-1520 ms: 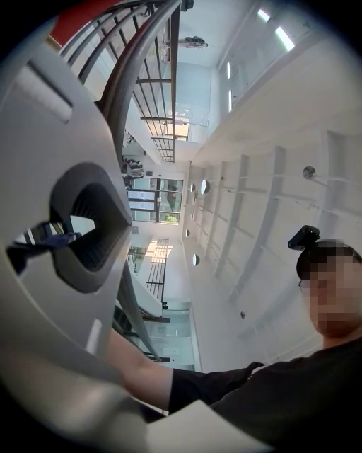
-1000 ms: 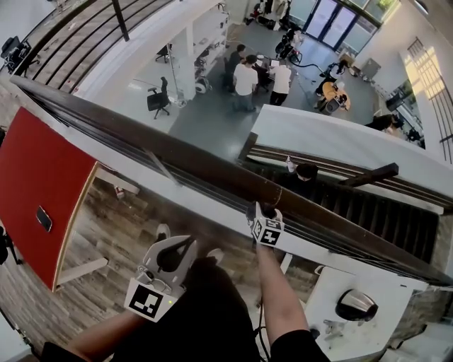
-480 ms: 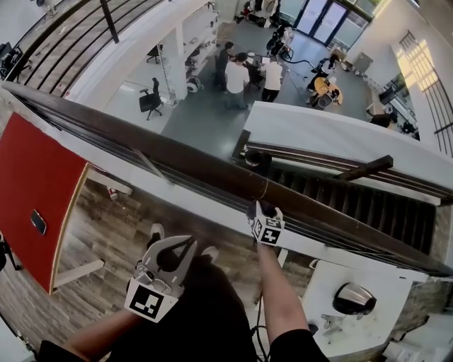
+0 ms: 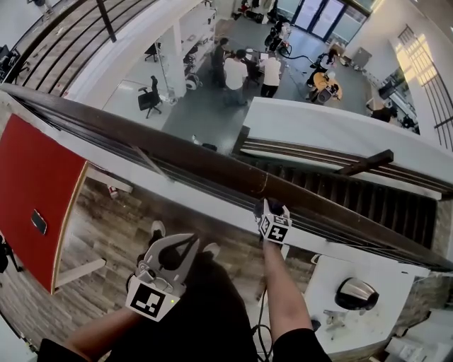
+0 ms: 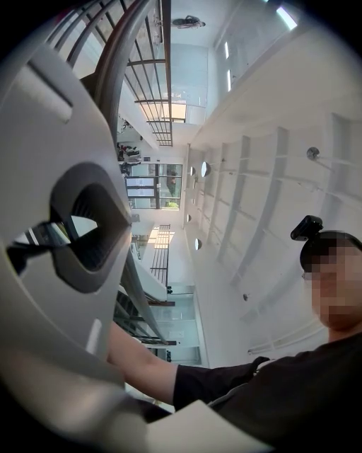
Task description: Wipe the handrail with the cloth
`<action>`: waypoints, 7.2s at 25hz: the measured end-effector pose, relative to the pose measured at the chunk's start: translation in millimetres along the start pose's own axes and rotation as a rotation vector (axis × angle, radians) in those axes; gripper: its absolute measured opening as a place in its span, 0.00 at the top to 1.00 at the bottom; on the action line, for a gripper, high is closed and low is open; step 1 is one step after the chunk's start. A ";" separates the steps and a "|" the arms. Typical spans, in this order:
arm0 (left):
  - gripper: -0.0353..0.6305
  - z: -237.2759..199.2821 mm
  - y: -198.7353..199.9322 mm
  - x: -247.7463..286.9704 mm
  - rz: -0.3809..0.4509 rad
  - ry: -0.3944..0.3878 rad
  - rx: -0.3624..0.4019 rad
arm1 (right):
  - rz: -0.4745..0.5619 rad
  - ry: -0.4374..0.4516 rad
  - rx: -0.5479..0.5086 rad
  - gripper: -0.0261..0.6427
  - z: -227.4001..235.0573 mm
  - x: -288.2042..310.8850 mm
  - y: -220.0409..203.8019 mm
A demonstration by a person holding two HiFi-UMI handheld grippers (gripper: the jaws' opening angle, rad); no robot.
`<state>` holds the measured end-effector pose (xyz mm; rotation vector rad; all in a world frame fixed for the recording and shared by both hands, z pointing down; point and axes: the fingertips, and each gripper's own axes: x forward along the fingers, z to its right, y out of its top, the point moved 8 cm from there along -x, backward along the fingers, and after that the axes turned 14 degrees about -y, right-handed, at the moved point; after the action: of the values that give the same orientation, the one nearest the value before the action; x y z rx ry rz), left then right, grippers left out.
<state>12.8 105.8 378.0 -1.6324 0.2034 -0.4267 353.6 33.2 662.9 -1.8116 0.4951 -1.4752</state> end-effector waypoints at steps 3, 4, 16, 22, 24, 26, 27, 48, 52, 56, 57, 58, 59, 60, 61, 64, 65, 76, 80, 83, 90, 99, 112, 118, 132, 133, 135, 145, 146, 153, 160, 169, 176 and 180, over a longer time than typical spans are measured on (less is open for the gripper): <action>0.95 -0.4 0.4 -1.6 -0.008 0.005 -0.001 | 0.002 -0.001 0.034 0.76 -3.8 -11.3 8.2; 0.95 -1.9 0.9 -2.3 -0.002 0.011 -0.008 | 0.013 0.013 0.030 0.77 -9.1 -15.8 11.2; 0.95 -51.5 -7.6 -51.9 0.046 0.177 -0.092 | 0.033 0.263 -0.130 0.77 -176.3 -13.4 8.6; 0.95 -89.7 -8.0 -95.0 0.047 0.276 -0.084 | -0.036 0.327 -0.193 0.77 -261.6 3.2 -1.2; 0.95 -106.6 -11.7 -110.8 0.045 0.311 -0.091 | -0.047 0.338 -0.213 0.77 -288.4 9.5 -1.1; 0.95 -125.4 -14.5 -120.5 0.045 0.342 -0.088 | -0.052 0.345 -0.241 0.77 -312.0 18.2 -1.0; 0.95 -134.8 -15.6 -122.7 0.046 0.351 -0.084 | -0.056 0.344 -0.253 0.77 -321.7 24.3 -1.6; 0.95 -171.6 -96.9 -127.1 0.007 0.307 -0.139 | -0.129 0.288 -0.193 0.77 -378.2 136.0 -24.9; 0.95 -169.5 -94.8 -122.3 0.000 0.291 -0.137 | -0.123 0.292 -0.235 0.77 -375.5 136.0 -24.0; 0.95 -162.0 -90.3 -111.0 0.003 0.262 -0.149 | -0.126 0.293 -0.230 0.77 -361.8 133.4 -26.7; 0.95 -160.2 -89.5 -109.2 0.000 0.254 -0.149 | -0.128 0.291 -0.226 0.77 -359.0 132.2 -27.7; 0.95 -158.9 -89.2 -108.0 -0.003 0.248 -0.150 | -0.129 0.289 -0.220 0.77 -357.0 131.1 -28.8; 0.95 -158.1 -89.2 -107.1 -0.006 0.243 -0.152 | -0.131 0.286 -0.214 0.77 -355.2 130.4 -29.8; 0.95 -157.7 -89.5 -106.2 -0.009 0.238 -0.154 | -0.133 0.284 -0.208 0.77 -353.4 130.0 -31.0; 0.95 -157.3 -89.7 -105.2 -0.012 0.233 -0.156 | -0.136 0.282 -0.202 0.77 -351.4 129.9 -32.0; 0.95 -154.3 -88.7 -100.8 -0.015 0.222 -0.164 | -0.143 0.276 -0.190 0.77 -342.7 128.5 -33.8; 0.95 -152.4 -88.0 -99.1 -0.015 0.219 -0.165 | -0.143 0.275 -0.189 0.76 -339.1 127.4 -34.2; 0.95 -143.1 -84.8 -91.9 -0.033 0.194 -0.205 | -0.140 0.290 -0.211 0.76 -317.0 122.4 -36.7; 0.95 -137.4 -83.8 -87.2 -0.043 0.194 -0.203 | -0.142 0.287 -0.205 0.76 -308.1 121.9 -39.4; 0.95 -132.4 -83.2 -82.0 -0.032 0.194 -0.200 | -0.142 0.282 -0.198 0.76 -301.7 120.3 -42.2; 0.95 -125.1 -78.0 -75.3 -0.030 0.194 -0.191 | -0.162 0.255 -0.151 0.76 -280.4 118.5 -46.4; 0.95 -112.8 -76.3 -70.0 -0.049 0.180 -0.192 | -0.151 0.253 -0.128 0.76 -260.0 117.8 -52.7; 0.95 -100.3 -76.1 -60.4 -0.087 0.197 -0.197 | -0.174 0.256 -0.131 0.76 -238.9 115.1 -53.7; 0.95 -95.6 -74.3 -56.6 -0.090 0.206 -0.203 | -0.163 0.268 -0.132 0.76 -230.0 113.5 -58.5; 0.95 -70.9 -60.0 -51.6 -0.097 0.247 -0.228 | -0.178 0.272 -0.135 0.77 -196.8 109.2 -63.5; 0.95 -68.3 -59.2 -52.8 -0.104 0.249 -0.233 | -0.180 0.274 -0.139 0.77 -194.9 109.0 -63.7; 0.95 -65.3 -57.4 -54.5 -0.119 0.253 -0.236 | -0.184 0.273 -0.136 0.77 -192.2 109.2 -63.6; 0.95 -59.1 -43.7 -57.8 -0.122 0.285 -0.251 | -0.202 0.241 -0.128 0.77 -175.2 105.0 -64.9; 0.95 -59.3 -42.8 -57.7 -0.117 0.288 -0.262 | -0.205 0.232 -0.124 0.77 -172.8 105.1 -65.0; 0.95 -57.0 -29.7 -54.8 -0.110 0.289 -0.263 | -0.239 0.177 -0.114 0.76 -141.0 101.2 -72.9; 0.95 -51.6 -27.7 -50.5 -0.124 0.257 -0.250 | -0.238 0.158 -0.127 0.75 -115.0 97.3 -79.1; 0.95 -51.8 -20.7 -49.2 -0.141 0.216 -0.250 | -0.245 0.106 -0.065 0.75 -94.4 91.3 -87.1; 0.95 -44.3 -19.1 -39.8 -0.172 0.147 -0.248 | -0.257 0.043 -0.042 0.74 -52.0 83.1 -89.9; 0.95 -44.1 -18.8 -37.7 -0.174 0.143 -0.246 | -0.268 0.037 -0.047 0.74 -43.9 80.4 -90.3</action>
<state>-41.1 81.7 393.2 -1.8697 0.2280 -0.6738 319.6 23.5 786.6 -1.9499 0.3160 -1.6908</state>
